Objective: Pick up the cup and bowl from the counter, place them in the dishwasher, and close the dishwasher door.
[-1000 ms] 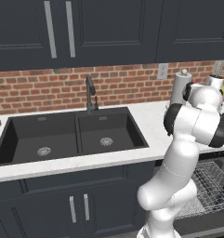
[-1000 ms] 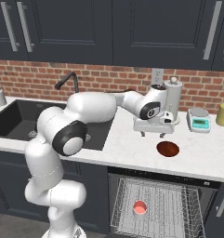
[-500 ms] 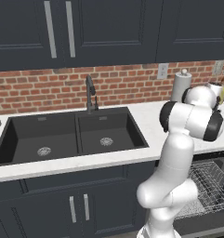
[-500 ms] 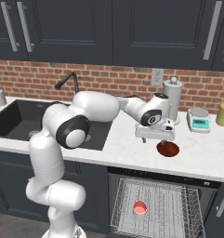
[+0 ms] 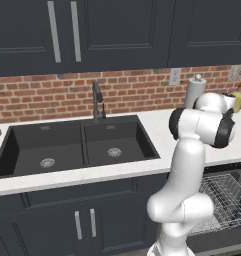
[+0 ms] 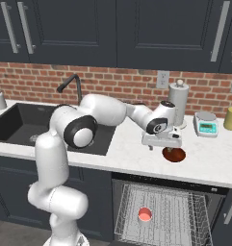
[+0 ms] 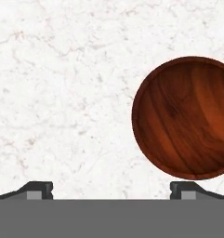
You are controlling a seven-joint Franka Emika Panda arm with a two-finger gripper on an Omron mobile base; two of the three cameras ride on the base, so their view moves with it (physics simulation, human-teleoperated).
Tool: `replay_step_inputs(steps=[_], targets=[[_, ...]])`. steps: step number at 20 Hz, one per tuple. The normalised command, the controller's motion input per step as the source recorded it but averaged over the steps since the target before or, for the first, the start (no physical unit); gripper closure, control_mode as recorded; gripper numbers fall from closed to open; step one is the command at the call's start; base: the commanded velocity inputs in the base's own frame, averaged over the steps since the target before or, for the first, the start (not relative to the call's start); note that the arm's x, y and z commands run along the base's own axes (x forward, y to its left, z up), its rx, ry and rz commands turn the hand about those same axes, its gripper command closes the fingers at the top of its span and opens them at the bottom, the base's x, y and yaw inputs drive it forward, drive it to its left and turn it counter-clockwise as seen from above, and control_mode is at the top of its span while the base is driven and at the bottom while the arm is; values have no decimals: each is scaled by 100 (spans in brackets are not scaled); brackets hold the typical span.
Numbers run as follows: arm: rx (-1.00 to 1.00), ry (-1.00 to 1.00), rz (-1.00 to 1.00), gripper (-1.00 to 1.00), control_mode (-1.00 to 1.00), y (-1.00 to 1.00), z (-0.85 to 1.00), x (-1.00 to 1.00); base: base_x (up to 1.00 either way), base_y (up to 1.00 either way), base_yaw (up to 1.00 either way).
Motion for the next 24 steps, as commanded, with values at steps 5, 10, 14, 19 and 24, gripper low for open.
replay_step_inputs(steps=[5,10,14,19,24], targets=[[0,0,0,-100,-100,-5,-13,25,0,0,0],[0,0,0,-100,-100,-12,-2,9,0,0,0],[0,0,0,-100,-100,-25,0,0,0,0,0],[0,0,0,-100,-100,-16,0,0,0,0,0],[0,0,0,-100,-100,0,-6,0,0,0,0]])
